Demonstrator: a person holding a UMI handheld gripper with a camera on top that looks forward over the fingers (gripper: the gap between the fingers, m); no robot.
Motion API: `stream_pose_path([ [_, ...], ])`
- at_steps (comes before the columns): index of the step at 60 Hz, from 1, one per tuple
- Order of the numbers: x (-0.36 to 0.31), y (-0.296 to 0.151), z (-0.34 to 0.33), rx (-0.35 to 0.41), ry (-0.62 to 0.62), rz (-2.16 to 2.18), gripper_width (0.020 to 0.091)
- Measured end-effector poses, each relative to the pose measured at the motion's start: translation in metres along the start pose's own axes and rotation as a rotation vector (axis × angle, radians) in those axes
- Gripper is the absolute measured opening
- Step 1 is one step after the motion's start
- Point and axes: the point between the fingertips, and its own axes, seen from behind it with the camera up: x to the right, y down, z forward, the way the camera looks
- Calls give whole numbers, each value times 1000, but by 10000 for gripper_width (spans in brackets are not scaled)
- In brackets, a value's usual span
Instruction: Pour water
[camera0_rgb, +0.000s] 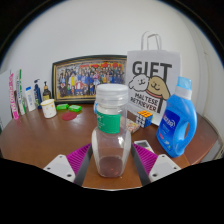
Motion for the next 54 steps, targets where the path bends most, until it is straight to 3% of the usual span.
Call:
stream_pose_path([
  [3,-3,0,8,4,-8,-8,699],
  [5,-2,0,12,9,-7,-14,585],
  [6,-3,0,13,15,-9,-12,561],
  [19,-5,-4,13,34,-6,-8,444],
  [33,-8,-43,13,42,66,-79,443],
  [54,-57,-180,53,45,348,-464,441],
])
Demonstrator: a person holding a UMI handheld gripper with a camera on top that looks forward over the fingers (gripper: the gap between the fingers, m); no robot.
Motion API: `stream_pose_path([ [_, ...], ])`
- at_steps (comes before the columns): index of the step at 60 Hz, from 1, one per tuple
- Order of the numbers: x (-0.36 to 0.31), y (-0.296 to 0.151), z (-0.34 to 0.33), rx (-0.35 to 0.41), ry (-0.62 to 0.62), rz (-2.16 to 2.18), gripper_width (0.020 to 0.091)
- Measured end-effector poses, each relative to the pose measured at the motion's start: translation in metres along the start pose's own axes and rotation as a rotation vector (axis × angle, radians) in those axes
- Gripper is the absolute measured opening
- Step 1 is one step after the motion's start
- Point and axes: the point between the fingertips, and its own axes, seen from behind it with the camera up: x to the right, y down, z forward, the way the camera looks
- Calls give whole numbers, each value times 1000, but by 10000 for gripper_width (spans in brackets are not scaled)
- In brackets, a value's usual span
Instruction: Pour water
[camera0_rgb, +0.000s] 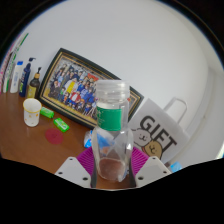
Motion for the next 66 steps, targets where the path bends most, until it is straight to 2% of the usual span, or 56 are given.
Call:
stream_pose_path([
  [8,-28,-64,21,-11,121,-298,440],
  [18,-86,-120,51,5,202,-738,438],
  [40,-155,-149,96,3,303,-1480,441],
  [54,-163,-141,99,-7,261,-1453,442],
  [66,-163,-146,87,34,115,-990,443],
])
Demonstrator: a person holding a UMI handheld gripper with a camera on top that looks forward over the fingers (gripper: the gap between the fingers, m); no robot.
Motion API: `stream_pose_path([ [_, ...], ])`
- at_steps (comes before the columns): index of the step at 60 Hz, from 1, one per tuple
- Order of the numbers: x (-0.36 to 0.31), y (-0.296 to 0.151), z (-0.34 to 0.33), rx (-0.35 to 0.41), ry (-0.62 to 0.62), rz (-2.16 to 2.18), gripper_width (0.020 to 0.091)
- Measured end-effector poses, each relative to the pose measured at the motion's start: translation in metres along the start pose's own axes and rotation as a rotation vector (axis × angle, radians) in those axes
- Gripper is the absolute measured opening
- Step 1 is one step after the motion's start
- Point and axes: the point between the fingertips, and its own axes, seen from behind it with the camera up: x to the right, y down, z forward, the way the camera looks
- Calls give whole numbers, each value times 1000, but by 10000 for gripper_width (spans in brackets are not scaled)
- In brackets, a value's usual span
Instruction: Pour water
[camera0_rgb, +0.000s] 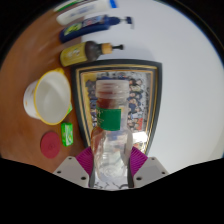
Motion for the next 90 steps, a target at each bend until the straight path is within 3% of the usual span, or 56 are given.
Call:
stream_pose_path([
  [13,-5,6,-13,53,-181,698,441],
  [22,-40,2,-5,79,-350,1120,441],
  [29,-69,-1,10,97,-415,1297,442],
  [35,-92,-5,23,114,-431,1356,442],
  [45,-137,-4,34,76,-483,1459,461],
  [49,-133,-4,35,128,-432,1456,451],
  [55,-132,-2,35,123,-408,1473,464],
  [63,-133,-1,36,107,-424,1454,564],
  [65,-139,-1,34,80,-441,1438,635],
  [69,-143,-1,25,57,-483,1428,866],
  [72,-143,0,15,36,-496,1422,830],
  [77,-139,7,-8,-2,-497,1398,861],
  [90,-121,25,-115,-139,-518,1367,857],
])
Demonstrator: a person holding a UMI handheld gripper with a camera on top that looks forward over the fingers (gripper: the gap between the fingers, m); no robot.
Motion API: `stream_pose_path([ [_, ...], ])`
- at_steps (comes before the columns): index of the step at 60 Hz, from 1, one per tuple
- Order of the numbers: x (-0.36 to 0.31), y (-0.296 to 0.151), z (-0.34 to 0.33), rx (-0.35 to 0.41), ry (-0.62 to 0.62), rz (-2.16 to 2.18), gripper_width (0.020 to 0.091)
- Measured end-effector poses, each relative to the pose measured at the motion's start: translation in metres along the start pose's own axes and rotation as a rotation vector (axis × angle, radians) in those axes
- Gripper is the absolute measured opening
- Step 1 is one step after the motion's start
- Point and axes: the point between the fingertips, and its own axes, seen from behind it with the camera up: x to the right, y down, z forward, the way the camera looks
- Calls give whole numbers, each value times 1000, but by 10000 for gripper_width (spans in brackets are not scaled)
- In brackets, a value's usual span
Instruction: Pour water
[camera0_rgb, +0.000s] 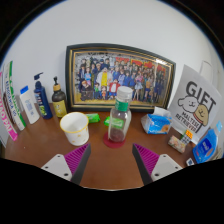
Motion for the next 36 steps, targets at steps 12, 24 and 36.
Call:
stream_pose_path([
  [12,-20,32,-100,-53,48,19,852],
  [24,-32,52,-153,-61,81,16,851],
  [36,-42,59,-169,-68,65,22,854],
])
